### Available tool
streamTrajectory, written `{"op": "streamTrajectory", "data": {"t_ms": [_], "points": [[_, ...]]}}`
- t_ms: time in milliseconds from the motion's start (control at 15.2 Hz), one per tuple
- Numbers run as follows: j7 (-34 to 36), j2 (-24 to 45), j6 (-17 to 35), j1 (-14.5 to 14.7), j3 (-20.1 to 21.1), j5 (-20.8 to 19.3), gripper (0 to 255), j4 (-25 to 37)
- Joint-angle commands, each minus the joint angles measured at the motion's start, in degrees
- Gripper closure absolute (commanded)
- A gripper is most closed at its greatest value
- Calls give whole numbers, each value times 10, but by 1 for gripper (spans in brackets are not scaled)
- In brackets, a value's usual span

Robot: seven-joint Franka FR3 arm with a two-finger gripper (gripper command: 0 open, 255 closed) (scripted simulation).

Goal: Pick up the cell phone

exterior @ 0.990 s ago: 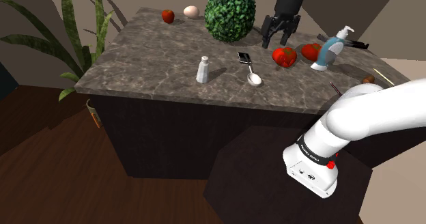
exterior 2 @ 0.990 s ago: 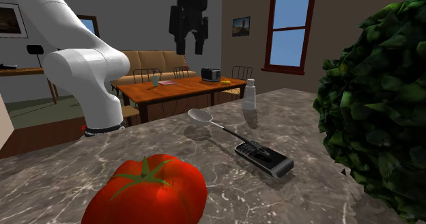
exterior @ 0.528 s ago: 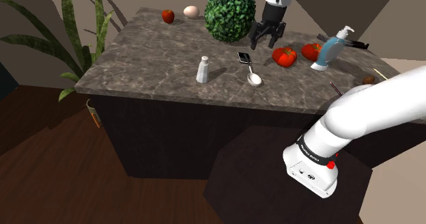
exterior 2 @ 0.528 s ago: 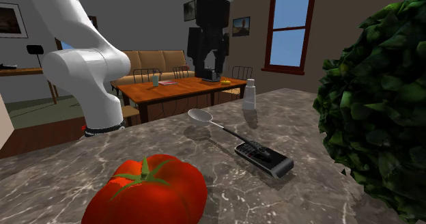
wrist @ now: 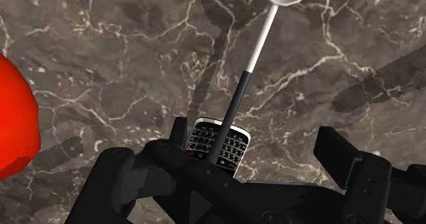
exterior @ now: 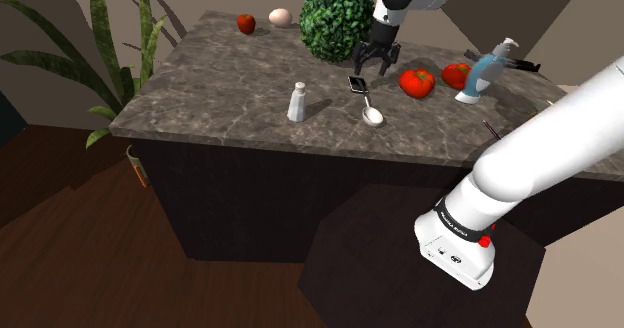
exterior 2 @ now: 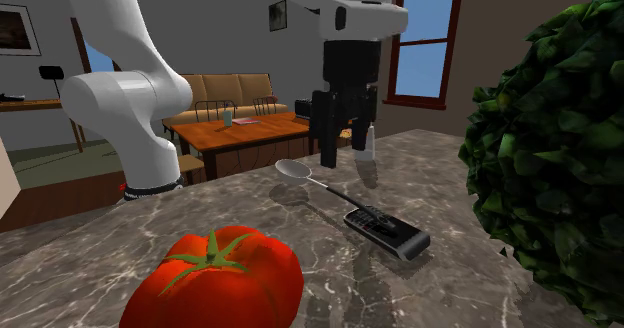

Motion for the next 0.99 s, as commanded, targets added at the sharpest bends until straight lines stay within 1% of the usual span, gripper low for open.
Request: {"op": "streamTrajectory", "data": {"t_ms": [0, 264, 330, 792, 924], "points": [[2, 39, 23, -5, -6, 6, 0, 20], [-2, 119, 62, -17, -20, 22, 0, 67], [-2, 122, 63, -17, -21, 23, 0, 69], [-8, 154, 119, -17, -20, 30, 0, 45], [-8, 154, 119, -17, -20, 30, 0, 45]]}}
